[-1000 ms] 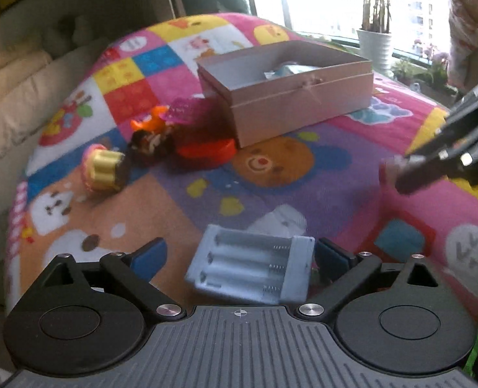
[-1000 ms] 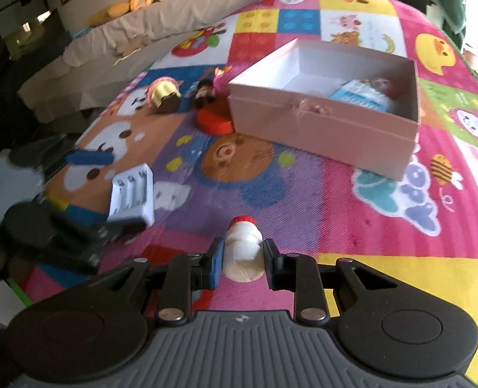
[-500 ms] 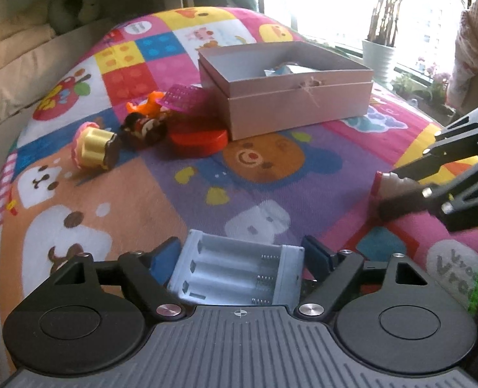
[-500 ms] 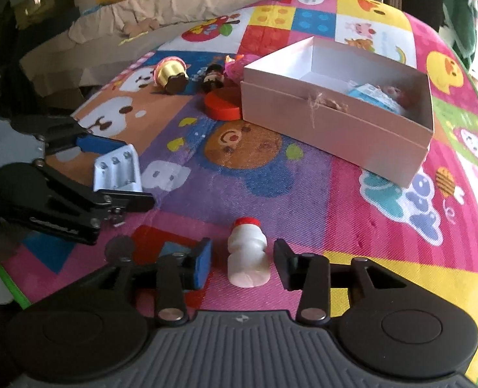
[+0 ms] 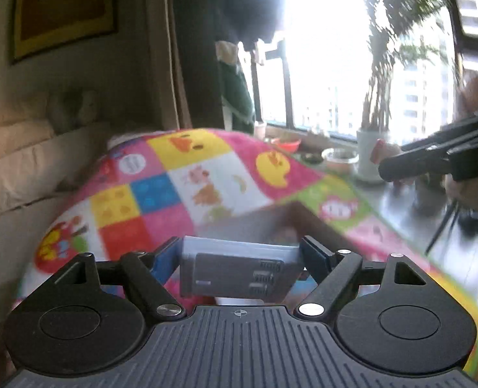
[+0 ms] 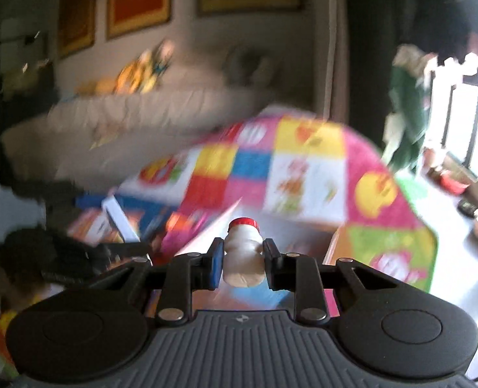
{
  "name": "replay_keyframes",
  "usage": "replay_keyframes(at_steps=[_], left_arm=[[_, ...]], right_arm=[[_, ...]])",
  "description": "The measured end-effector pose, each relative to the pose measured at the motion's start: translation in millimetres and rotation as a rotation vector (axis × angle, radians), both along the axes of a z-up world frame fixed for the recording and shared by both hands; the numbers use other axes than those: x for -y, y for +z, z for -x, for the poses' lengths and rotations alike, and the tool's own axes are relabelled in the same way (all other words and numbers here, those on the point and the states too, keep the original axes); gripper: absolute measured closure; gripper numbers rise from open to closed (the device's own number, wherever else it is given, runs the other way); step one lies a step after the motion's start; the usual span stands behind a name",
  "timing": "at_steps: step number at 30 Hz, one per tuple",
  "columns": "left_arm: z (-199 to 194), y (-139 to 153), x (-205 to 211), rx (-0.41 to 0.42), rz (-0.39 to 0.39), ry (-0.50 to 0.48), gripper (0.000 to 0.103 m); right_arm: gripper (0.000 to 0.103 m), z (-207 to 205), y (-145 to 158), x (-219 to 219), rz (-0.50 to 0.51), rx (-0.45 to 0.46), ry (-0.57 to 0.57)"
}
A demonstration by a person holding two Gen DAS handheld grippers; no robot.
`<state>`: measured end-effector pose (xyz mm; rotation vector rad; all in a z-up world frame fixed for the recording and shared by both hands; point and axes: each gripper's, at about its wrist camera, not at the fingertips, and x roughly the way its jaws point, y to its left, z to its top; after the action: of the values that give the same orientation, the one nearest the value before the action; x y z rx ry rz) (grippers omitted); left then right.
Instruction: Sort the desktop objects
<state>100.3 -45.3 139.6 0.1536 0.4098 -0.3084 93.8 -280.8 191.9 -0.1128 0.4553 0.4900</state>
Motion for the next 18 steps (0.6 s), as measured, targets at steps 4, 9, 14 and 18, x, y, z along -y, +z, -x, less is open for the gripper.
replay_keyframes(at_steps=[4, 9, 14, 18], left_arm=[[-63.6, -25.7, 17.3, -0.087, 0.081, 0.022, 0.018], [-66.0, -60.2, -10.9, -0.175, 0.172, 0.085, 0.008], [-13.3, -84.9, -38.6, -0.142, 0.074, 0.165, 0.006], [13.3, -104.1, -54.3, -0.175, 0.017, 0.206, 0.004]], right_arm=[[0.078, -46.1, -8.9, -0.1, -0.016, -0.062, -0.042], [0.078, -82.8, -39.4, -11.7, 0.019, -0.148, -0.06], [0.078, -120.6, -62.4, -30.8, 0.018, -0.245, -0.052], [0.078, -157.2, -78.6, -62.2, 0.029, -0.306, -0.067]])
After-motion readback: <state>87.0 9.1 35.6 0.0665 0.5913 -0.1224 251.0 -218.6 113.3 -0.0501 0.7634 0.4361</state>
